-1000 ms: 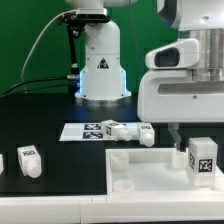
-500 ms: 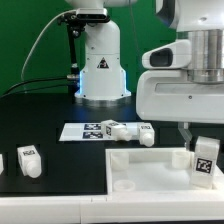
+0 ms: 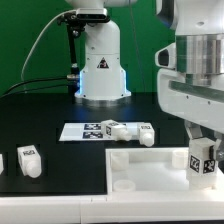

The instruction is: Assemble square table

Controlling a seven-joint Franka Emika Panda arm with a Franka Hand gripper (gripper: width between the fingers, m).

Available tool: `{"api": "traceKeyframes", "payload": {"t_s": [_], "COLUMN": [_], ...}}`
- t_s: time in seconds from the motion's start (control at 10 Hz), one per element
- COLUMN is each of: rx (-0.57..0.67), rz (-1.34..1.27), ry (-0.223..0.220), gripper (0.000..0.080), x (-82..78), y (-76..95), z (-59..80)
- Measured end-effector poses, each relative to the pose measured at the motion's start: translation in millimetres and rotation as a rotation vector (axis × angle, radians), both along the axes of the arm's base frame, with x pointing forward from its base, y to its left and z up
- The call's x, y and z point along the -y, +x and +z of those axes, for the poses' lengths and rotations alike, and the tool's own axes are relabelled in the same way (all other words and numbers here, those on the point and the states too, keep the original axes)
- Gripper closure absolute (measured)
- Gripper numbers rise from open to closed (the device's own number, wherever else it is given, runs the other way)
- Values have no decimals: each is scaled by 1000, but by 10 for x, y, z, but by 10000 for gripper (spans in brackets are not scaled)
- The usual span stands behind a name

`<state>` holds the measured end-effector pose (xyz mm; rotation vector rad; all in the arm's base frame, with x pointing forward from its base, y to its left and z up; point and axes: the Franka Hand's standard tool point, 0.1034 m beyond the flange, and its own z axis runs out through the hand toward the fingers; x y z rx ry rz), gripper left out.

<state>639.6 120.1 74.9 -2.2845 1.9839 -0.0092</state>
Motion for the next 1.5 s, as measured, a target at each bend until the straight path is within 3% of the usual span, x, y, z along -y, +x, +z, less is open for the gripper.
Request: {"api": "traceKeyframes", "payload": {"t_s": [0.1,0.4,0.5,0.6,0.7,0.8,1.1,1.3,1.4,1.5], "rx": [0,6,20,49,66,66,85,102,100,99], "rz": [-161,-84,60,285,387,413,668,1023,963,969], "ry": [36,27,13,-12,-24,-28,-59,-118,-108,-112], "gripper": [509,487,311,311,189,158,151,151,151,290], "x": [-7,6,19,18,20,26,40,52,53,58], "y": [13,13,16,26,32,28,30,56,54,55], "z": [-1,-6,-3,16,21,5,4,23,19,18]}}
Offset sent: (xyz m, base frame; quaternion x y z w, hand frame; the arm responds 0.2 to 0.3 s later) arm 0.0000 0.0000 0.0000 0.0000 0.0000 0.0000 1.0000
